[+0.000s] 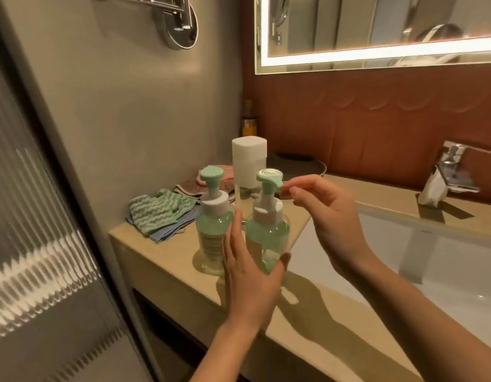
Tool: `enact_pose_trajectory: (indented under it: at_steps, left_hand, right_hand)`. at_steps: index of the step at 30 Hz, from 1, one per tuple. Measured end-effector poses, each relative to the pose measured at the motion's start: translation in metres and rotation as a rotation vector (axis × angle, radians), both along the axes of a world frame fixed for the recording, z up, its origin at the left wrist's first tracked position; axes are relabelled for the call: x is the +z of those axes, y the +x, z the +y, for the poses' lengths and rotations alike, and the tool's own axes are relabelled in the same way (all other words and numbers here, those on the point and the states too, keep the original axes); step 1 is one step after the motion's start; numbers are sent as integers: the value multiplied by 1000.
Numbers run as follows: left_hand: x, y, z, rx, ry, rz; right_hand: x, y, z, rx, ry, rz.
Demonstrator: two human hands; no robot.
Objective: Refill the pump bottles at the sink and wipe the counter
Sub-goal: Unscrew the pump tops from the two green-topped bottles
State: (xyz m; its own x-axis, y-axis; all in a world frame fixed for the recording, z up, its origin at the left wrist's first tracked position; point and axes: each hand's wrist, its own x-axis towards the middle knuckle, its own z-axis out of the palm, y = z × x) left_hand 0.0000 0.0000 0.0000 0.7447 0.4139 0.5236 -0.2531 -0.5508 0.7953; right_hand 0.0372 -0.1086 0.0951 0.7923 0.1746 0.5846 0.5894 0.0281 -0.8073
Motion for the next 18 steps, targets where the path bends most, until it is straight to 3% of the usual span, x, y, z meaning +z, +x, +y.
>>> enact_pose_trajectory:
  at_steps: [8,14,18]
  left_hand:
    - [-19,9,-1,-70,-96,59]
    - [-23,12,5,-80,-101,117]
    - [-24,15,4,-42,26,98]
  right_hand:
    - [1,23,-8,5,-59,-62]
    - [13,26,-14,-8,-582,44]
    - [3,23,-1,-55,-685,11]
